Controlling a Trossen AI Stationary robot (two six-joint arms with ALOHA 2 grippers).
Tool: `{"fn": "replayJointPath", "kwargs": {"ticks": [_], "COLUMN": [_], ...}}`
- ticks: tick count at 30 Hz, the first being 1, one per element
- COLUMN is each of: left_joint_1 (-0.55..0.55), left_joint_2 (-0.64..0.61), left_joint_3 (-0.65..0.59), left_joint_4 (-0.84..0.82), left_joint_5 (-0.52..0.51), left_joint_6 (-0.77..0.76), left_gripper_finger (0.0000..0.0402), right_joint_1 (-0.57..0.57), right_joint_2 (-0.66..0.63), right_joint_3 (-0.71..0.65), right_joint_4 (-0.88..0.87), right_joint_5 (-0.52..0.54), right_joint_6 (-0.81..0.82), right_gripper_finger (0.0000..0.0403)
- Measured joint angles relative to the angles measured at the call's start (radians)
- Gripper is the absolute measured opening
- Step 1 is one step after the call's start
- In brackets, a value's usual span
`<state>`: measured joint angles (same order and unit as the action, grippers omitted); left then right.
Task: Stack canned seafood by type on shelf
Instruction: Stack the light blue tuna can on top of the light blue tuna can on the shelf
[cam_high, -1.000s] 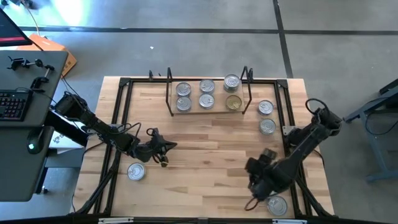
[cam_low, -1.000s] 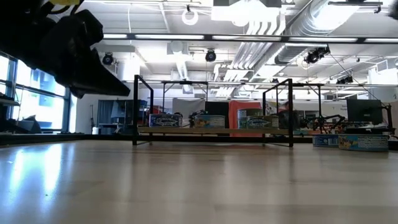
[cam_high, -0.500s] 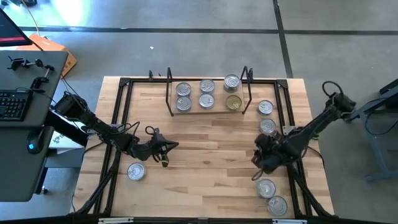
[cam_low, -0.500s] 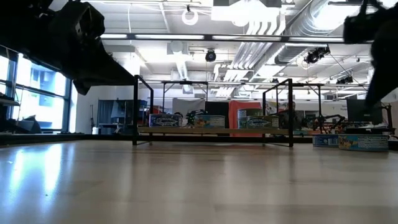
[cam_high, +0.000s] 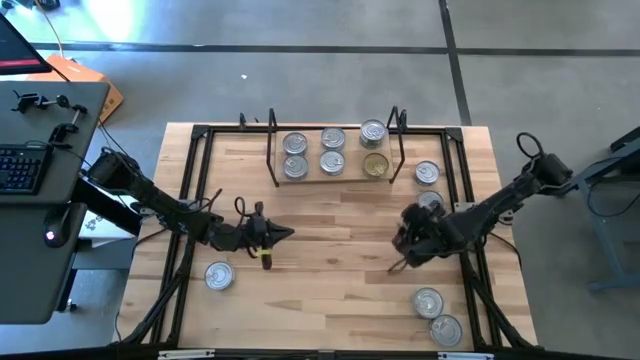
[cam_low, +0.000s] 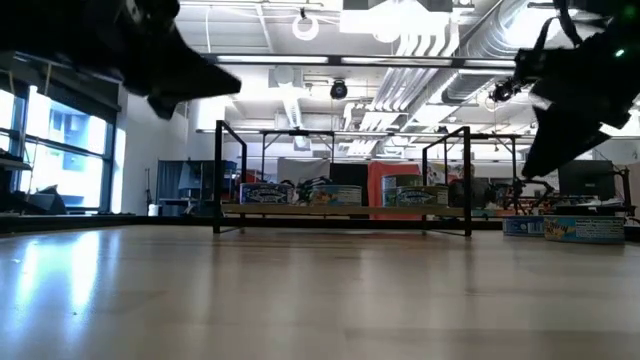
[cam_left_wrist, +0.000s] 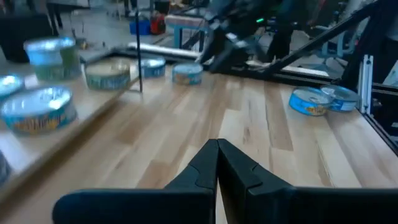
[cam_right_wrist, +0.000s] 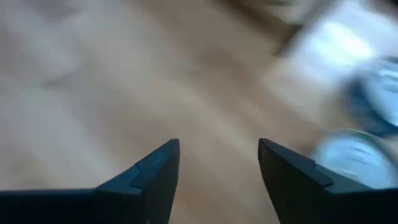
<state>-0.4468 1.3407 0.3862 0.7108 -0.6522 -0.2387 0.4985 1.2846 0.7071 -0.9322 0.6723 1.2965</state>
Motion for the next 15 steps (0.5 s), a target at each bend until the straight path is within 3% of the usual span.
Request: {"fn": "replayJointPath", "kwargs": {"ticks": [5, 15], "left_joint_1": [0.017, 0.017], "left_joint_2": [0.0, 0.0], "left_joint_3": [0.04, 0.042], "left_joint_4": [0.0, -0.018], "left_joint_5": [-0.005, -0.006], "left_joint_6": [0.05, 0.052], "left_gripper_finger": [0.0, 0.0], "right_joint_1": [-0.099, -0.253], "right_joint_2": [0.001, 0.004], "right_joint_3": [-0.039, -0.189], "right_joint_4": [-0.152, 0.003], "right_joint_5": [-0.088, -0.095], "right_joint_6": [0.064, -0.051], "right_gripper_finger": [0.0208, 0.0208]}}
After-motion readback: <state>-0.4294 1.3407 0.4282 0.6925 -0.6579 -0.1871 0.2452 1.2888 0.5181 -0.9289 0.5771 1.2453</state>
